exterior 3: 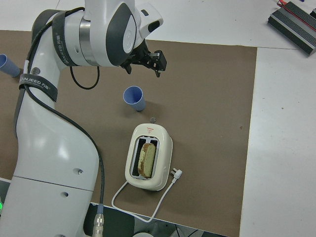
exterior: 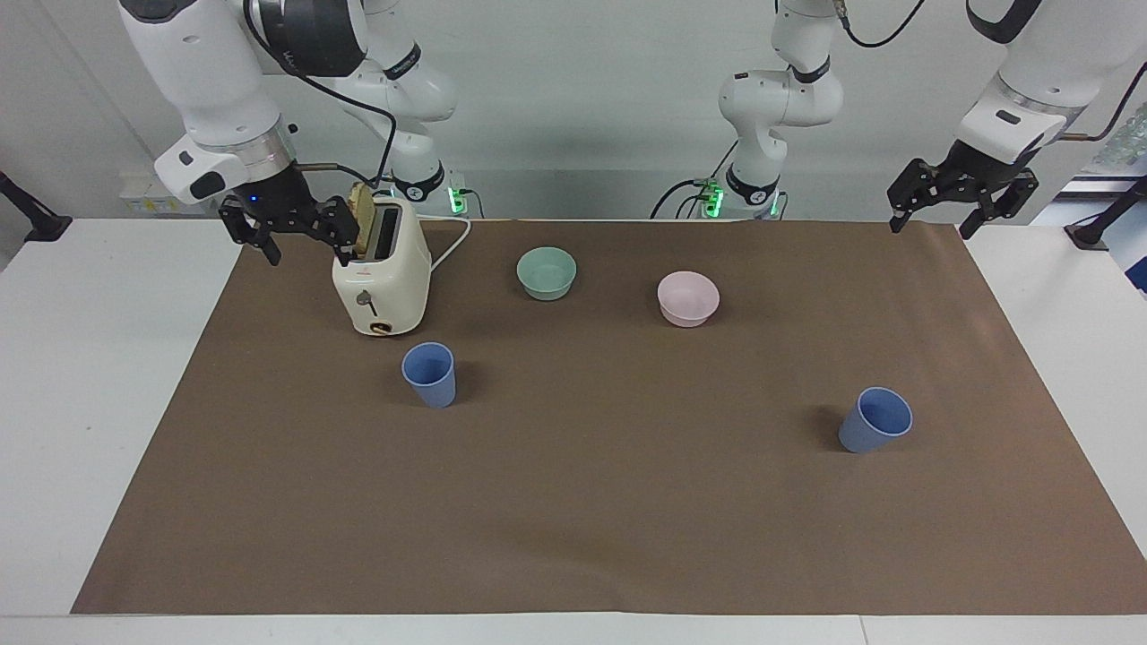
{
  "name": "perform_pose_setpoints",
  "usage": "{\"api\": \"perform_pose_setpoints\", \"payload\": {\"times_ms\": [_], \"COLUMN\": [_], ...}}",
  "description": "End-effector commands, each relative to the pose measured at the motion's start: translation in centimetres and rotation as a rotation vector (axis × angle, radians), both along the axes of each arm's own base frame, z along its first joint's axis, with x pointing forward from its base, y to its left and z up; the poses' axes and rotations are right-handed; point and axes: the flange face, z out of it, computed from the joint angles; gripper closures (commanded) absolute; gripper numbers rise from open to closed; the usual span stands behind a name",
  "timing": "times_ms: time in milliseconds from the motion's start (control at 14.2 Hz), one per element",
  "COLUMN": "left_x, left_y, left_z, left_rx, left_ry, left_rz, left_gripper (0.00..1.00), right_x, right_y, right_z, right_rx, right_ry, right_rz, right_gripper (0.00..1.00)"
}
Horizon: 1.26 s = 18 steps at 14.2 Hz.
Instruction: Stack blue cups with both arms
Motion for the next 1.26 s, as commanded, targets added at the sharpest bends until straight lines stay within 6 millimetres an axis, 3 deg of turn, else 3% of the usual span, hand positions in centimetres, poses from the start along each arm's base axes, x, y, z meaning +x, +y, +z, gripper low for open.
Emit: {"api": "perform_pose_setpoints", "payload": {"times_ms": [0, 1195], "left_x": [-0.18, -0.23], "left_y": [0.12, 0.06], "left_z": [0.4, 0.47], "left_rx": [0.01, 0.009], "left_ry": [0.012, -0.003], "left_rz": [0.011, -0.003], "left_gripper": [0.0, 0.0], "right_x": [-0.5, -0.5], "right_y": [-0.14, -0.05], "right_z": [0.04, 0.04], "right_rx": [0.018, 0.018], "right_ry": [-0.008, -0.008], "right_rz": [-0.02, -0.018], "right_gripper": [0.0, 0.0]}}
